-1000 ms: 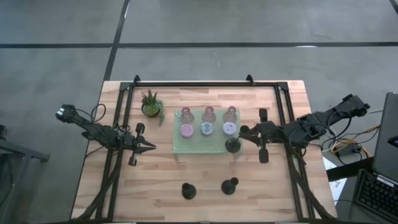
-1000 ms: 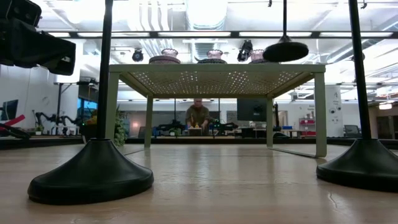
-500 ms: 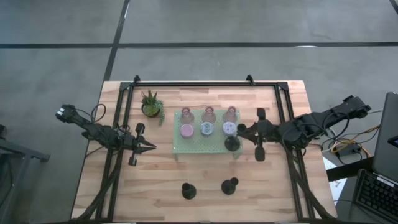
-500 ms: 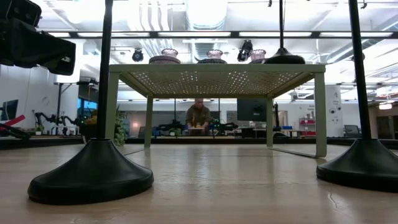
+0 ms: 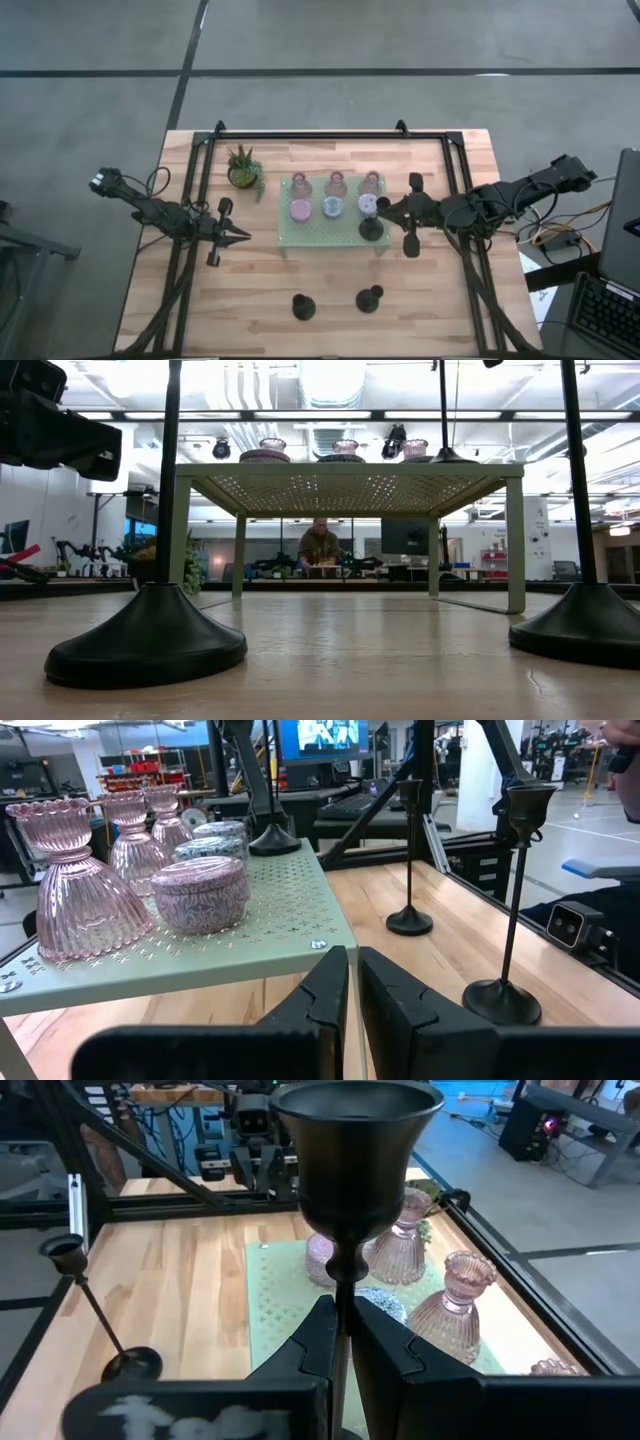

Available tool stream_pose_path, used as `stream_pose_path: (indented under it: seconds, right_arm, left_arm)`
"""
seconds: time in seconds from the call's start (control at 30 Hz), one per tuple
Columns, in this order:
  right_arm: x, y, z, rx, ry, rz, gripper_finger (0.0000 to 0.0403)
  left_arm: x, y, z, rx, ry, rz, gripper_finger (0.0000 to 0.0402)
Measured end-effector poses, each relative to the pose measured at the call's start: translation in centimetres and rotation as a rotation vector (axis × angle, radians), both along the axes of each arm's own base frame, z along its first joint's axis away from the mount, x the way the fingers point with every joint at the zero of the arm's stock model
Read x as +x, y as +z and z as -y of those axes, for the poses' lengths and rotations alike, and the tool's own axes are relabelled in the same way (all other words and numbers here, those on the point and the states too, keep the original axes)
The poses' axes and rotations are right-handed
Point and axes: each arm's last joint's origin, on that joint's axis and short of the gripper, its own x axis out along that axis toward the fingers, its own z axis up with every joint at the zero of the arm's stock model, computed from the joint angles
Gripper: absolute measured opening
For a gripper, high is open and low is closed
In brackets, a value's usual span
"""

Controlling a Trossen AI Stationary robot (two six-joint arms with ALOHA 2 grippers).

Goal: Pick & Place candle stick holders
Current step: Put the bottom black candle holder on the shelf

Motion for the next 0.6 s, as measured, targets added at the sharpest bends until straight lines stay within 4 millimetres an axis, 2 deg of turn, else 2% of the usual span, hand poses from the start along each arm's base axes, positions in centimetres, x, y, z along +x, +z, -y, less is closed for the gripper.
stream_pose_path:
  seconds: [0.43, 0.6]
  right_arm:
    - [0.02, -0.05, 0.0, -0.001, -0.003, -0.003, 0.002]
    - [0.13, -0.21, -0.05, -0.003, -0.002, -0.012, 0.0033]
  left_arm:
    - [0.0, 0.0, 0.0, 0.0, 0.0, 0.0, 0.0032]
    - [0.0, 0.01, 0.0, 0.0, 0.0, 0.0, 0.0032]
